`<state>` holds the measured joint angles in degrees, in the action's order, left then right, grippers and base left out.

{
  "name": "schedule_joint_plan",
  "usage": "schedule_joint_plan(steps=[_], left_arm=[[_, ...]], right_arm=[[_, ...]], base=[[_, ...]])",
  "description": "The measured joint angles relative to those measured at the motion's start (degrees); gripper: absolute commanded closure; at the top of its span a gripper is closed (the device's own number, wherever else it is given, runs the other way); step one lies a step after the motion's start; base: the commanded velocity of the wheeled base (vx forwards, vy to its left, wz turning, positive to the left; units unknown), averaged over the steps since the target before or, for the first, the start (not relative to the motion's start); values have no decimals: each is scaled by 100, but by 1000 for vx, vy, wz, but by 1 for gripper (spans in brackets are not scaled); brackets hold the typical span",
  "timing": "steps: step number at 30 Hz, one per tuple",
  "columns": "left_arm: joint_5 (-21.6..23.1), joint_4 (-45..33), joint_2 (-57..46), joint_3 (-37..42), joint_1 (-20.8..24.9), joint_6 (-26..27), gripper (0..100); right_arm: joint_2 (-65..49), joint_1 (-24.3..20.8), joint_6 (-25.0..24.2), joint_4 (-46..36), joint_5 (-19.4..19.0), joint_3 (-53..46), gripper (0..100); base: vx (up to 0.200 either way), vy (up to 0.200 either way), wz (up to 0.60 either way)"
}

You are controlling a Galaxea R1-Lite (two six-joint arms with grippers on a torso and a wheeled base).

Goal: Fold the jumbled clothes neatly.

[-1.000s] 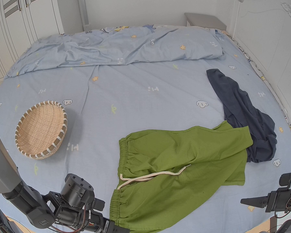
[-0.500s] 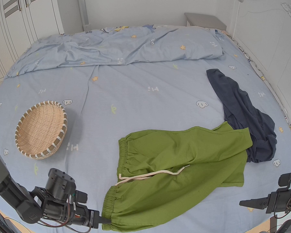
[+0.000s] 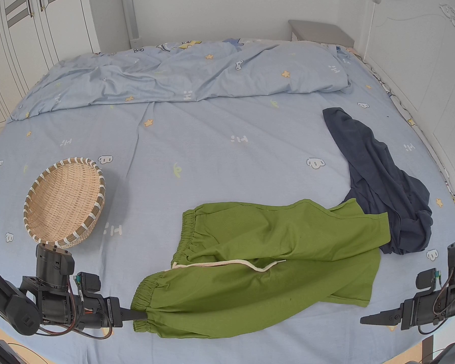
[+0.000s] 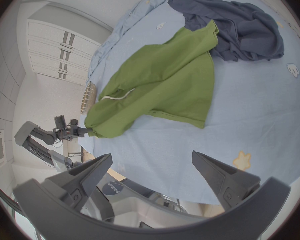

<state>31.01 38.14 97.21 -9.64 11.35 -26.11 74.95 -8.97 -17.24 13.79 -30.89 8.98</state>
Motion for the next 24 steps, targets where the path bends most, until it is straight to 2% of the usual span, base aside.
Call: schedule_joint_plan(steps=[4, 8, 14, 24], left_arm=[[71, 179, 15, -2, -94, 6, 100], [106, 505, 122, -41, -140, 17, 100], [130, 994, 364, -39, -179, 12, 100], [133, 1072, 535, -24, -204, 12, 100]], right_arm=[[700, 446, 708, 105, -182, 13, 0], [1397, 740, 1037, 241, -291, 162, 0], [2133, 868, 1147, 556, -446, 492, 0], [3004, 897, 1154, 1224, -488, 788, 0]], base=[[0, 0, 0], [0, 0, 0], [0, 0, 0], [0, 0, 0]])
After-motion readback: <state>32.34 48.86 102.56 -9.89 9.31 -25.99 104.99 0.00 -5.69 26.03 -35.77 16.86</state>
